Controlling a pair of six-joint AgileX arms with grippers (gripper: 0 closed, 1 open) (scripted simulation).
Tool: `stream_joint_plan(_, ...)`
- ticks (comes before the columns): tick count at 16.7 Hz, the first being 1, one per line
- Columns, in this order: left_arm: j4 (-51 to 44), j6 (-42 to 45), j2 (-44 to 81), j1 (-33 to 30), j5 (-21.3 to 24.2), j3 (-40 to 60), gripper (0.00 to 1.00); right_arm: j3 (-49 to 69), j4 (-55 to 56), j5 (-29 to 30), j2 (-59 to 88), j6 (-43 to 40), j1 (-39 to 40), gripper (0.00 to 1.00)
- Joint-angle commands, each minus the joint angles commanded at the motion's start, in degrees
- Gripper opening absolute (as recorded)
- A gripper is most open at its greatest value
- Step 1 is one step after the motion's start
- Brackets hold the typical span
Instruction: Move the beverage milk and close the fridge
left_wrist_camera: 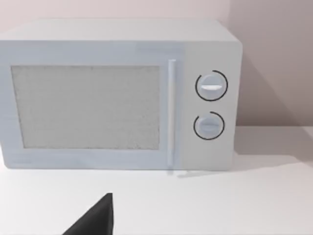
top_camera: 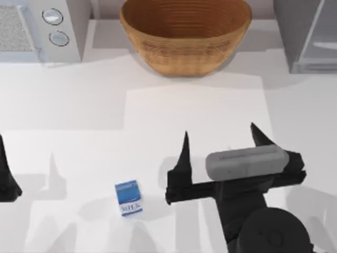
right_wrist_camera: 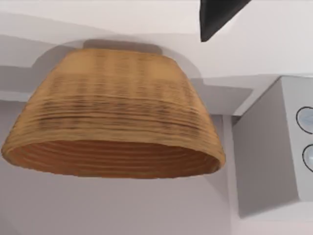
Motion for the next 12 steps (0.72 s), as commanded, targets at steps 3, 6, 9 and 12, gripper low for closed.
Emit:
stream_joint_plan(3,0.0,0.0,0.0,0.0,0.0,0.0,1.0,8.0,8.0,1.8,17.0,0.1,4.4,1.0)
stream_joint_plan(6,0.0,0.0,0.0,0.0,0.0,0.0,1.0,15.0,14.6,3.1,31.0,0.2,7.9,1.0)
stream_joint_plan(9,0.0,0.0,0.0,0.0,0.0,0.0,1.0,20.0,19.3,3.9,40.3,0.2,10.3,1.0)
stream_joint_plan(12,0.0,0.0,0.0,0.0,0.0,0.0,1.0,22.4,21.5,4.2,44.3,0.2,11.4,1.0)
